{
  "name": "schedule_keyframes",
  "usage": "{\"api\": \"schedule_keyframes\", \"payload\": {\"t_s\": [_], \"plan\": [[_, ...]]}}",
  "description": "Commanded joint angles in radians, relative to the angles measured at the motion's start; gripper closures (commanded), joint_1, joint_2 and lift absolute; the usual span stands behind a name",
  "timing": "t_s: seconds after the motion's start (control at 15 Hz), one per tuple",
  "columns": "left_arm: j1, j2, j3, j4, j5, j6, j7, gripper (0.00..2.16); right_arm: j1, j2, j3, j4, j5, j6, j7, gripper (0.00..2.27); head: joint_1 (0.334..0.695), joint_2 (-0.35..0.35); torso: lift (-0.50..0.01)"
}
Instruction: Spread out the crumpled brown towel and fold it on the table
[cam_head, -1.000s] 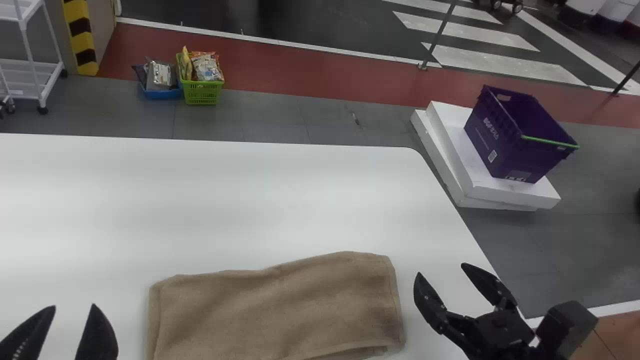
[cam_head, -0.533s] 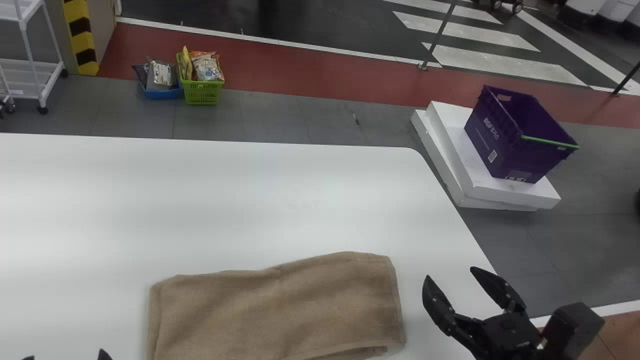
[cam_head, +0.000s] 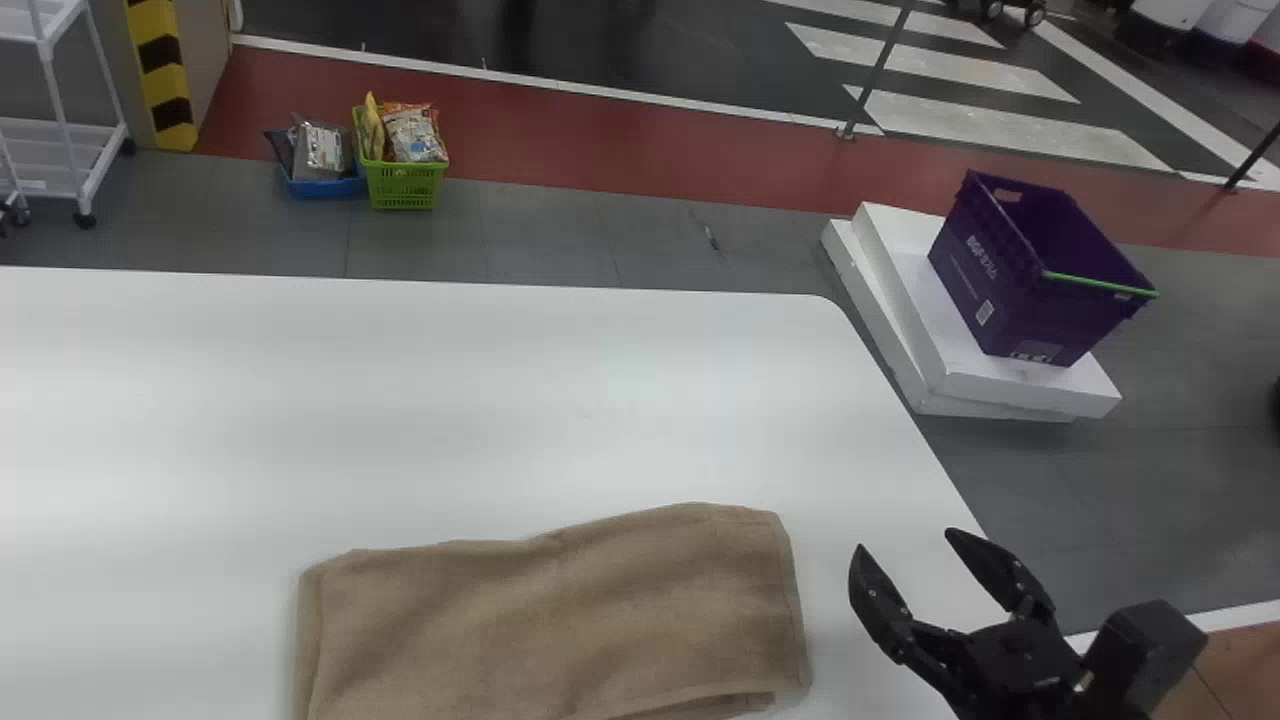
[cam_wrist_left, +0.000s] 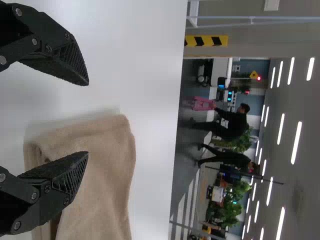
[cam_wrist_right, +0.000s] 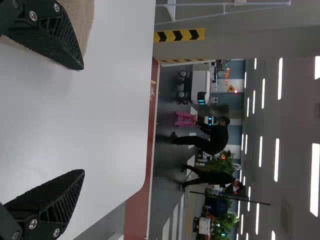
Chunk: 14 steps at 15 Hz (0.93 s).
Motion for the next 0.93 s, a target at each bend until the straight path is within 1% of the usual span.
{"api": "schedule_keyframes", "payload": {"t_s": [0.0,0.27,0.4,0.6,0.67,0.87], "plan": [[-0.022,0.002,-0.026,0.002,0.009,0.025,-0.005,0.41,-0.003,0.002,0.001,0.007,0.0,-0.008,0.0,0.07,0.695,-0.35,-0.127],[-0.053,0.002,-0.027,0.005,0.074,0.071,-0.032,0.41,-0.003,0.002,0.0,0.025,0.0,-0.029,0.005,0.07,0.695,-0.35,-0.127],[-0.056,0.002,-0.03,0.005,0.071,0.068,-0.031,0.41,-0.005,0.002,-0.002,0.022,0.0,-0.032,0.002,0.07,0.695,-0.35,-0.127],[-0.054,0.004,-0.029,0.01,0.02,-0.015,0.0,0.41,-0.031,0.002,0.003,0.023,0.006,0.063,0.011,0.06,0.695,-0.35,-0.127],[-0.053,0.005,-0.029,0.019,-0.011,-0.061,0.023,0.41,-0.051,0.002,0.001,0.042,0.003,0.106,0.051,0.06,0.695,-0.35,-0.127],[-0.05,0.008,-0.003,0.019,-0.018,-0.098,0.041,0.41,-0.057,0.002,0.021,0.036,-0.008,0.192,0.064,0.06,0.695,-0.35,-0.127]]}}
